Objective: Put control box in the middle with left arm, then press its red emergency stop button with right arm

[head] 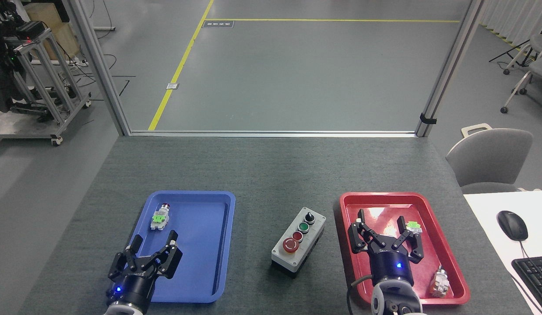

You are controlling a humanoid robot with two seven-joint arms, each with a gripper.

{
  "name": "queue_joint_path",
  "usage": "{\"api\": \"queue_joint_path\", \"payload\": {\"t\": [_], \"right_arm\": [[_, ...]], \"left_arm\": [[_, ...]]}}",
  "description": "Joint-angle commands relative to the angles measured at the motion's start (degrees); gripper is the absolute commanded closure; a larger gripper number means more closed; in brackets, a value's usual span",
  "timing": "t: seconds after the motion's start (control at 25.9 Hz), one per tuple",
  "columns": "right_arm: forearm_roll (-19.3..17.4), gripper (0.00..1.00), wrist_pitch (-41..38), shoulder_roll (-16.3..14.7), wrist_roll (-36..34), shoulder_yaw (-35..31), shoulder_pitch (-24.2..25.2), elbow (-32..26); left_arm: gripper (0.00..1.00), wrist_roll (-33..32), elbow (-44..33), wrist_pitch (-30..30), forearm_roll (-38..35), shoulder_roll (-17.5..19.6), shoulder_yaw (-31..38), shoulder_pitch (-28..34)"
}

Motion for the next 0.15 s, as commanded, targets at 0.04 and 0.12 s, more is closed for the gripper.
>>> {"api": "queue_joint_path", "payload": {"t": [0.04,0.12], "right_arm": [[0.8,0.00,-0.2,0.0,0.0,1.2,0.7,-0.4],[1.0,0.00,-0.2,0.0,0.0,1.4,0.9,-0.5]], "left_arm": [[0.01,0.0,0.0,0.0,0.0,0.0,0.0,0.1],[0.01,0.0,0.0,0.0,0.0,0.0,0.0,0.0]]}}
